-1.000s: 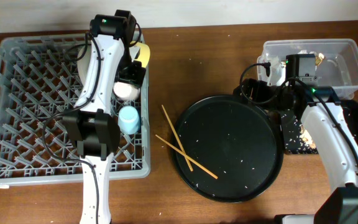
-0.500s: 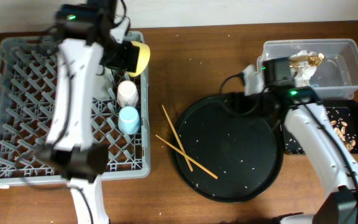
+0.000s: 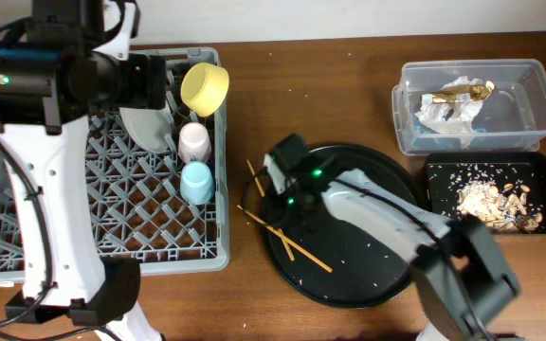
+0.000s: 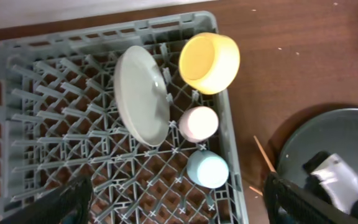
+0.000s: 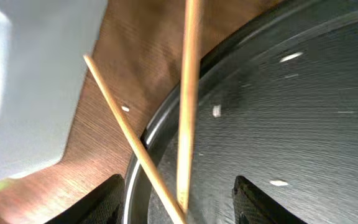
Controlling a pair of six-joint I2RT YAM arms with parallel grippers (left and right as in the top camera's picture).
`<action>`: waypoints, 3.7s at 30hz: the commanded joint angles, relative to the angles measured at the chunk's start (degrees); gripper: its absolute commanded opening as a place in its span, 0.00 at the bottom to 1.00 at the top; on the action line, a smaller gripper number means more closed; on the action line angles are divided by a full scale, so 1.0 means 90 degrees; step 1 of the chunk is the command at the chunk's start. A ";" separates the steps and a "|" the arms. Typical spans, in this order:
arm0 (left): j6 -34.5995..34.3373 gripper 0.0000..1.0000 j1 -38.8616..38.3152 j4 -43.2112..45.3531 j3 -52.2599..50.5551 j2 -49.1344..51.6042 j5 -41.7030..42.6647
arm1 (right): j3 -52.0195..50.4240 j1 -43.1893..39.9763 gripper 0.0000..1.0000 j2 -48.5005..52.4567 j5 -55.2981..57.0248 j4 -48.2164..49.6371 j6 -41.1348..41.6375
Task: Sort waste into correct bins and load items into the dishwasher rack
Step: 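Move the left gripper to the chopsticks on the round tray, then grasp one wooden chopstick with the left gripper and lift it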
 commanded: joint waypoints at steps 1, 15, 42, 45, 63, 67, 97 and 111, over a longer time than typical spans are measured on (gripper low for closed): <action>-0.0117 0.87 0.0124 -0.0002 -0.0017 -0.0087 -0.0032 | 0.0481 0.0177 0.55 0.0491 0.0182 -0.0206 0.0102; -0.0121 0.87 0.0121 0.0005 -0.0350 -0.0075 -0.0022 | 0.0522 0.0185 0.42 0.0610 0.0478 -0.0359 0.0345; -0.1569 0.78 -0.2484 -0.0005 -0.0612 0.2409 0.0974 | 0.1977 -0.3449 0.50 0.0333 0.1365 -0.2220 0.1353; -0.2664 0.78 -0.3194 -0.0005 -0.1229 0.2652 -0.0403 | 0.1705 -0.3436 0.55 0.0333 0.1530 -0.2166 0.1355; -0.4697 0.75 -0.4184 0.3194 -0.6652 0.0809 -0.0566 | 0.1044 -0.3444 0.87 0.0454 0.1841 -0.1268 0.1158; -0.5015 0.70 -0.4189 0.4818 -0.8068 0.0342 -0.0398 | 0.1044 -0.3441 0.88 0.0471 0.1841 -0.1151 0.1161; -0.5151 0.02 -0.3920 0.5520 -0.8476 0.0576 0.0058 | 0.1037 -0.3441 0.91 0.0478 0.1838 -0.1132 0.1166; -0.3177 0.01 -0.3920 0.5787 -0.6620 0.0563 -0.0056 | 0.1037 -0.3441 0.91 0.0478 0.1838 -0.1137 0.1163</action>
